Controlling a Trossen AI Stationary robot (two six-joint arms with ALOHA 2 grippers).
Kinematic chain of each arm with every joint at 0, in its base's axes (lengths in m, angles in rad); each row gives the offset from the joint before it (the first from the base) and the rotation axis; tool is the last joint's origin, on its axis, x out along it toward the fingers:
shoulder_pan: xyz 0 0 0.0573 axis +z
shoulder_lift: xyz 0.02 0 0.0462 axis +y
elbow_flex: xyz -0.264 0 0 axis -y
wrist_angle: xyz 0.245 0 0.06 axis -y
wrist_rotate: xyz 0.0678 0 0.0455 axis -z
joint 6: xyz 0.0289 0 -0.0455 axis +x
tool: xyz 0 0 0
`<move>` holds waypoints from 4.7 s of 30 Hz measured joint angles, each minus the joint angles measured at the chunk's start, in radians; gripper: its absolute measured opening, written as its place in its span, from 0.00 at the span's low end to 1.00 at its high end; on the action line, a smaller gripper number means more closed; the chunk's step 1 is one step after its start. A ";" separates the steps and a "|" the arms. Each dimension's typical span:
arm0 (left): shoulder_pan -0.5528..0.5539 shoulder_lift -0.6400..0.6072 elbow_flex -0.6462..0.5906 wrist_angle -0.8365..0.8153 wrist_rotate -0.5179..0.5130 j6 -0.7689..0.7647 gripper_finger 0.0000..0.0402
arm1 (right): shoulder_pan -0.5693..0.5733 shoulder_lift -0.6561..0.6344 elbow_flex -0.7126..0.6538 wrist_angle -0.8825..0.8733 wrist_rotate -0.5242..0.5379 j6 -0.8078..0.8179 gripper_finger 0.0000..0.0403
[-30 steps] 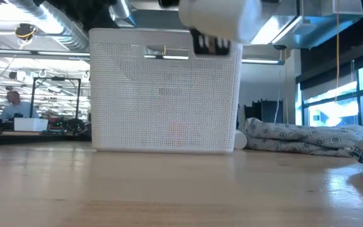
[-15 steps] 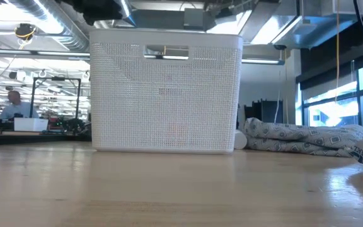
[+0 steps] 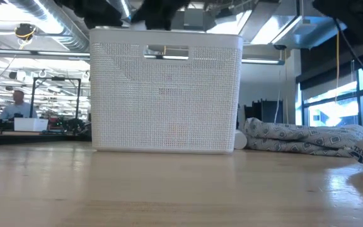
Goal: Pick & place medical supplies in basket/bin
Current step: Put the bottom white pill bottle into the white bin, then adjust the white bin on the table
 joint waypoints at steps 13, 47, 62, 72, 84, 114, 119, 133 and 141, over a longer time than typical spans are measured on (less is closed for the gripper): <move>0.000 0.000 0.000 -0.015 -0.006 0.018 0.43 | -0.032 0.182 -0.002 0.076 -0.020 0.017 0.40; 0.000 0.000 0.000 -0.024 -0.006 0.018 0.43 | -0.041 0.253 -0.353 0.541 -0.039 0.111 0.40; 0.000 0.000 0.001 -0.020 -0.007 0.025 0.43 | -0.046 0.251 -0.357 0.505 -0.037 0.143 0.45; 0.000 0.000 0.001 -0.020 -0.007 0.024 0.43 | -0.046 0.251 -0.358 0.490 -0.024 0.200 0.55; 0.000 0.000 0.001 -0.020 -0.007 0.024 0.43 | -0.047 0.251 -0.344 0.453 -0.023 0.213 0.75; 0.000 0.000 0.001 -0.023 -0.006 0.024 0.43 | -0.048 0.099 -0.008 -0.121 0.099 0.138 0.79; 0.000 0.000 0.001 -0.022 -0.006 0.026 0.43 | -0.028 0.018 -0.010 -0.239 0.105 0.159 0.79; 0.000 0.000 0.001 -0.038 -0.006 0.026 0.43 | 0.187 -0.129 -0.018 -0.819 0.102 0.418 0.79; 0.000 0.000 0.001 -0.044 -0.006 0.027 0.43 | 0.420 -0.131 -0.217 -0.811 0.217 0.680 0.79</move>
